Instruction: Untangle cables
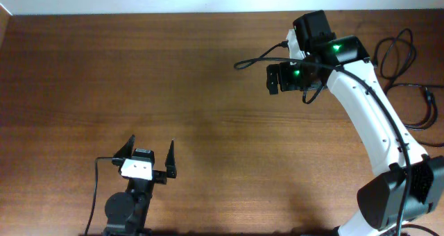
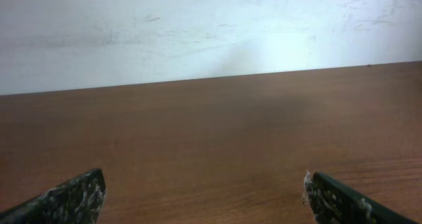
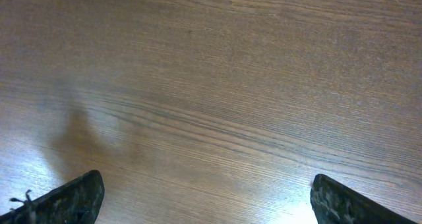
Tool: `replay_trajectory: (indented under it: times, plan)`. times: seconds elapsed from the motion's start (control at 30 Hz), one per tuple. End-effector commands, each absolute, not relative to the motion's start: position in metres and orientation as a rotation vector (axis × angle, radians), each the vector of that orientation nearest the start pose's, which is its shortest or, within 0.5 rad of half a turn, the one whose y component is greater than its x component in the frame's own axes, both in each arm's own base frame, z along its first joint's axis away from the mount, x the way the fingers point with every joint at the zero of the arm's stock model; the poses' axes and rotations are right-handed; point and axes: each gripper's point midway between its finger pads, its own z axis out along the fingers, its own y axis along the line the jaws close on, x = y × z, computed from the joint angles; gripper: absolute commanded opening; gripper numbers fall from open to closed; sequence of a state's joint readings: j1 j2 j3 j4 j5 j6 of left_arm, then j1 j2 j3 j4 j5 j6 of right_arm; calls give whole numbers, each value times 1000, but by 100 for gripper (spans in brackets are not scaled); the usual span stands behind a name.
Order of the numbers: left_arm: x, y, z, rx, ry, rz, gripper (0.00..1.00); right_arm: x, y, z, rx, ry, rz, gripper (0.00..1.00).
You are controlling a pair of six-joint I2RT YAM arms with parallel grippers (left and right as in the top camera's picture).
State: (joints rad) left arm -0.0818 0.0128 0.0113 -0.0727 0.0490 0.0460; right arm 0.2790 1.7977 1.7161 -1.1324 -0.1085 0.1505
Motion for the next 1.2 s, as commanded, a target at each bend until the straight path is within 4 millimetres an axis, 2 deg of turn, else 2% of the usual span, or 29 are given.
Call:
replay_trajectory:
  times: [0.0, 0.43, 0.53, 0.63, 0.67, 0.73, 0.8, 0.93, 1.03, 1.17]
  plan:
    - [244, -28, 157, 156, 1640, -51, 99, 391, 134, 190, -216, 2773, 252, 99]
    - [244, -28, 157, 156, 1640, -51, 99, 391, 131, 189, -212, 2774, 236, 99]
    - [244, -28, 157, 156, 1640, -51, 99, 387, 131, 194, -216, 2770, 239, 99]
    - [244, -28, 157, 156, 1640, -51, 99, 377, 128, 226, -207, 2680, 239, 99]
    - [244, -28, 157, 156, 1640, -51, 99, 370, 122, 242, -198, 2626, 222, 99]
    - [244, -28, 157, 156, 1640, -51, 99, 355, 106, 254, -166, 2505, 171, 99]
    - [244, -28, 157, 156, 1640, -51, 99, 340, 94, 245, -135, 2372, 190, 99]
    - [244, -28, 157, 156, 1640, -51, 99, 326, 60, 219, -26, 2187, 178, 99]
    - [244, -28, 157, 156, 1640, -51, 99, 317, 45, 209, 21, 2033, 174, 99]
    - [244, -28, 157, 156, 1640, -51, 99, 291, 36, 163, 36, 1873, 183, 99]
